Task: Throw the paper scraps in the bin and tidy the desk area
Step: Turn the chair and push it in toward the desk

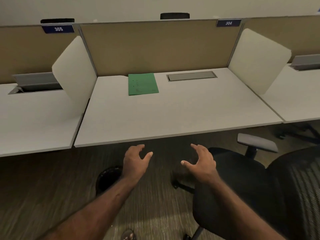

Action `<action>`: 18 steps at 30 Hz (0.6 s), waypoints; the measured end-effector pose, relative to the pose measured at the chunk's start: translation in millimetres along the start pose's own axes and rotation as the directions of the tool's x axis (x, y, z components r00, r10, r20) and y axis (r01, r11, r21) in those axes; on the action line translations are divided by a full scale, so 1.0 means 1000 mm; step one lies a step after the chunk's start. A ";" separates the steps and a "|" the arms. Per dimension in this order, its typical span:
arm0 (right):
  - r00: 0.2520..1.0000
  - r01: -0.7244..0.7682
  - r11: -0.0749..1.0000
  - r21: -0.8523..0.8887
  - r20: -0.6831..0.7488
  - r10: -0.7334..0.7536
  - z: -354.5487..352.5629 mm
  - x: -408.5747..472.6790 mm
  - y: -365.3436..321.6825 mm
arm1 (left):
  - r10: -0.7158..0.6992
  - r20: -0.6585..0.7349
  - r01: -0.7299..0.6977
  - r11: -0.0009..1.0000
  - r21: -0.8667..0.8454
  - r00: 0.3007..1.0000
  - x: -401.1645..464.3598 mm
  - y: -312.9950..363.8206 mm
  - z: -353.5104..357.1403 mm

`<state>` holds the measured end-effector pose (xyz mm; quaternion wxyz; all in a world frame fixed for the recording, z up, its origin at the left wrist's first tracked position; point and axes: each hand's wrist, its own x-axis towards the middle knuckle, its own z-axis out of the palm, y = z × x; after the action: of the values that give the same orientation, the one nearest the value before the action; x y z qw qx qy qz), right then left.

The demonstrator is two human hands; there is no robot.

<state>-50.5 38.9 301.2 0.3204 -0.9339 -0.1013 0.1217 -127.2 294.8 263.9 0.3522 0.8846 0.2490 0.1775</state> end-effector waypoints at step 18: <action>0.965 -0.166 0.964 -0.207 -0.235 0.116 -0.145 -0.161 0.197 | 0.131 0.188 -0.137 0.990 0.020 0.973 -0.226 0.117 0.093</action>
<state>-139.2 -239.5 315.2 0.2126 -0.9767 -0.0110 0.0274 -228.7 43.7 251.7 0.3463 0.9178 0.1575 0.1134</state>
